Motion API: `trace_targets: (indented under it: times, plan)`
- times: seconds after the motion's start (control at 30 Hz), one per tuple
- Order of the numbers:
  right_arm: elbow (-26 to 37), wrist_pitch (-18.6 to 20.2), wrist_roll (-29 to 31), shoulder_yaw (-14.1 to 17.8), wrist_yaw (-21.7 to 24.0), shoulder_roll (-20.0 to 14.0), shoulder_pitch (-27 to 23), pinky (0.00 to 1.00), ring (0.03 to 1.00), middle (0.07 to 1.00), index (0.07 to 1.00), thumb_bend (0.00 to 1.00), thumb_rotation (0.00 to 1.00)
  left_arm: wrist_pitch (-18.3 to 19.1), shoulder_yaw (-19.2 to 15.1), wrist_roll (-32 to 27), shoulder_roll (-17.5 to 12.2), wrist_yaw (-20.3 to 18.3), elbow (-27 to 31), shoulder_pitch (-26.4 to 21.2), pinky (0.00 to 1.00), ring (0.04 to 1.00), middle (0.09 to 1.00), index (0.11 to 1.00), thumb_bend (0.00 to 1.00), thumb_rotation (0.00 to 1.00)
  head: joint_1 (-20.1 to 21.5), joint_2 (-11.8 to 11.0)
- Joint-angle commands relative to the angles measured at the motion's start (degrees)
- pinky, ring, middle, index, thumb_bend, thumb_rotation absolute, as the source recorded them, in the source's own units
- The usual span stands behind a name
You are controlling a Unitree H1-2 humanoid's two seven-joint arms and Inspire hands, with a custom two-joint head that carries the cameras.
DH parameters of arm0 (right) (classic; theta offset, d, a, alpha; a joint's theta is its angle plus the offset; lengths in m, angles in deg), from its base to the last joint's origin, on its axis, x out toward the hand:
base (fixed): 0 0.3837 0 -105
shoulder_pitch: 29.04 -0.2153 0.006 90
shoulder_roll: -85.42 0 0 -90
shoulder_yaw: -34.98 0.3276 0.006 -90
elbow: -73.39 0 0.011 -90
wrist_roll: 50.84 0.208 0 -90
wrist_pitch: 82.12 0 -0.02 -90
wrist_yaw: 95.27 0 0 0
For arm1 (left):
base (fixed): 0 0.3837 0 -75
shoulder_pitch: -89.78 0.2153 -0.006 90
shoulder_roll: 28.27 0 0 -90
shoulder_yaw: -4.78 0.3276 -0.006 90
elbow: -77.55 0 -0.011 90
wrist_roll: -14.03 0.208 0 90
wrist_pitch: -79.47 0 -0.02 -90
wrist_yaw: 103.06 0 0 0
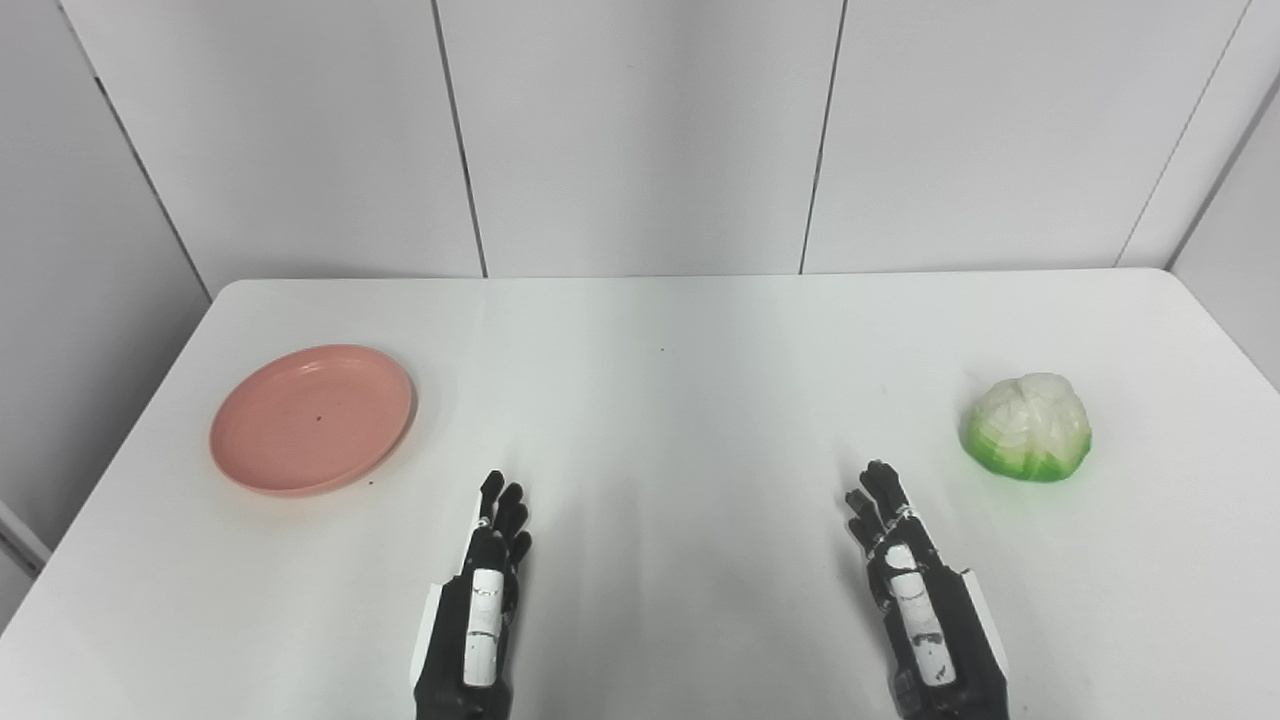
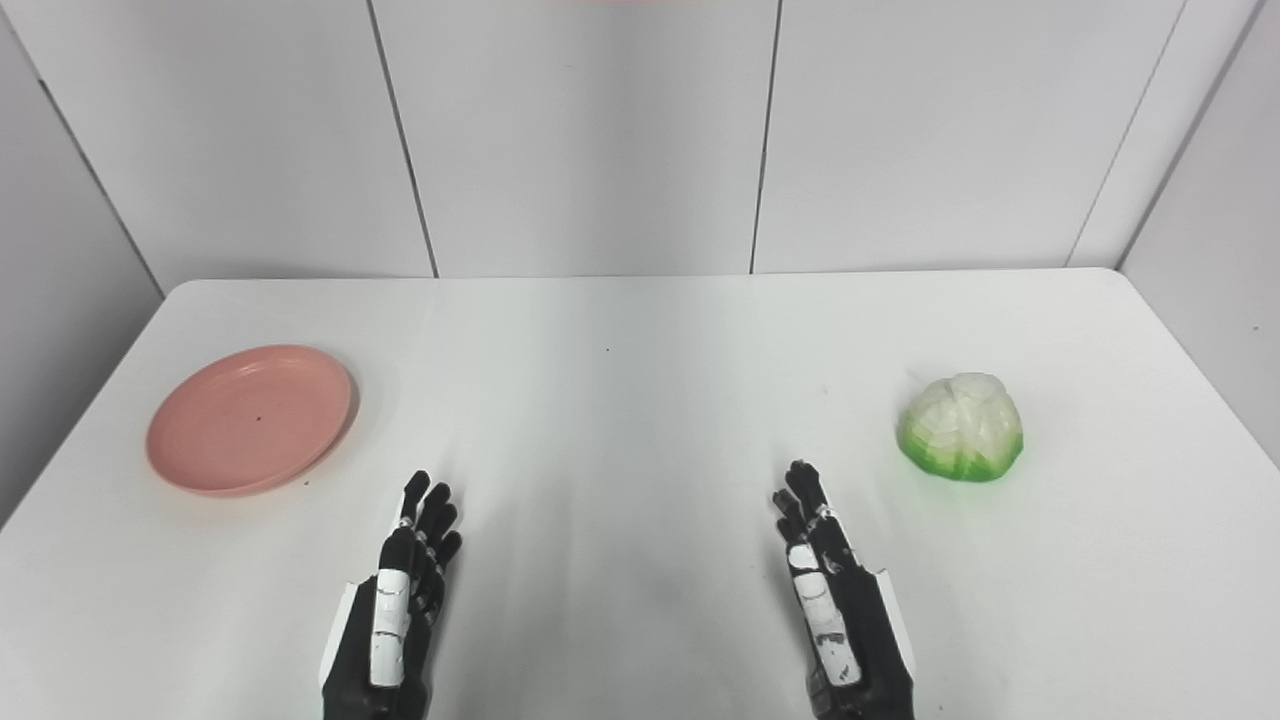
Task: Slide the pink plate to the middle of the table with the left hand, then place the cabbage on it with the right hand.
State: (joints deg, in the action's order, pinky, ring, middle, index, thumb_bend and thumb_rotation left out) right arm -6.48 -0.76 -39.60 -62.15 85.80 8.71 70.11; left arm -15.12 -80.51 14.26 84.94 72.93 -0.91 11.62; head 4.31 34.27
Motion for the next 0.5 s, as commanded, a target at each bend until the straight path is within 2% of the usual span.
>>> trace_targets:
  times: [0.0,0.27,0.47]
  plan:
    - [2.1,-1.0,-0.4,-0.5,-0.1,2.6,6.2,0.99,0.956,0.97,0.946,0.82,0.83,-2.2,0.3,0.6,-3.0,-0.8,2.0,3.0,1.0,1.0,1.0,1.0,0.8,1.0,0.1,0.1]
    - [3.4,0.5,0.5,-0.7,-0.3,2.4,6.7,1.0,0.958,0.972,0.949,0.82,0.83,-1.5,0.9,0.7,-3.0,-1.0,2.6,3.8,1.0,1.0,1.0,1.0,0.8,1.0,0.1,0.4]
    - [1.5,-0.3,0.9,-0.4,0.1,2.1,5.5,1.0,0.962,0.975,0.951,0.82,0.83,-2.0,0.6,0.8,-2.8,-1.0,0.9,2.7,1.0,1.0,1.0,1.0,0.79,1.0,-0.1,-1.0]
